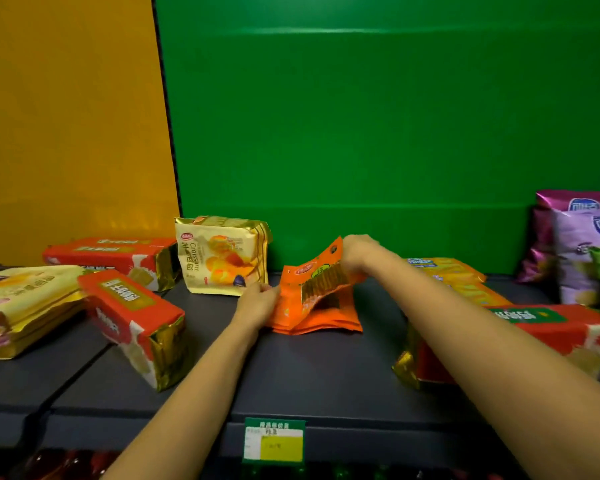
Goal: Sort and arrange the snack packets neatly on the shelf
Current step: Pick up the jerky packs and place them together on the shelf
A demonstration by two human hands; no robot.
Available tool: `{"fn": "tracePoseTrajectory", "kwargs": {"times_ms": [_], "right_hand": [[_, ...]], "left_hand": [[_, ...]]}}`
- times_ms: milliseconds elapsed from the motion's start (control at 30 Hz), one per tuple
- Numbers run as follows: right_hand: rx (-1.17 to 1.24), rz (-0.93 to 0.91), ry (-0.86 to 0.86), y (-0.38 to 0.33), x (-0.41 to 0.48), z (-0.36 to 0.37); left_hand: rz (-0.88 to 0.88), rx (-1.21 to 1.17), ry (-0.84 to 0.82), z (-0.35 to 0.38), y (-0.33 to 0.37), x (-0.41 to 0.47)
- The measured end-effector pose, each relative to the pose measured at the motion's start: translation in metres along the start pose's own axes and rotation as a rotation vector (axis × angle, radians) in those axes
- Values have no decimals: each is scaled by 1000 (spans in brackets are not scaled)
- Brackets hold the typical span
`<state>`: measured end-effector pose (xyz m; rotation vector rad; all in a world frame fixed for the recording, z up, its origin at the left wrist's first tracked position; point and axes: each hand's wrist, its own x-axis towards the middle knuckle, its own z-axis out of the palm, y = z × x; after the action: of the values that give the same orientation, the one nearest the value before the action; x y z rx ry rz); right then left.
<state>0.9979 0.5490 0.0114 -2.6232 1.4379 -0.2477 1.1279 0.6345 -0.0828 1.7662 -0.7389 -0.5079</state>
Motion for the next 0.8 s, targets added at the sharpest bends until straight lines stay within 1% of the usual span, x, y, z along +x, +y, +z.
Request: {"fn": "tracePoseTrajectory", "kwargs": {"times_ms": [67,233,300,400,467,567,667,733,800], "right_hand": [[11,58,31,-5,0,15],[79,177,101,-7,-7,42],[125,230,90,-3,-11,49],[286,286,61,0,-14,57],[426,293,34,2,-15,59],[524,289,27,7,-16,61],[547,266,-7,9,-15,68],[541,259,-6,10,-16,73],[470,249,27,10,-20,76]], "left_hand": [[9,-28,-17,0,0,2],[72,58,-45,4,2,-3],[80,50,-51,4,2,-4],[115,33,-90,4,2,-7],[135,-1,-106,5,2,-7],[144,-91,-117,6,2,-10],[149,-116,-174,8,2,-11],[148,-72,-219,9,3,-13],[151,-9,-242,9,3,-13]]}}
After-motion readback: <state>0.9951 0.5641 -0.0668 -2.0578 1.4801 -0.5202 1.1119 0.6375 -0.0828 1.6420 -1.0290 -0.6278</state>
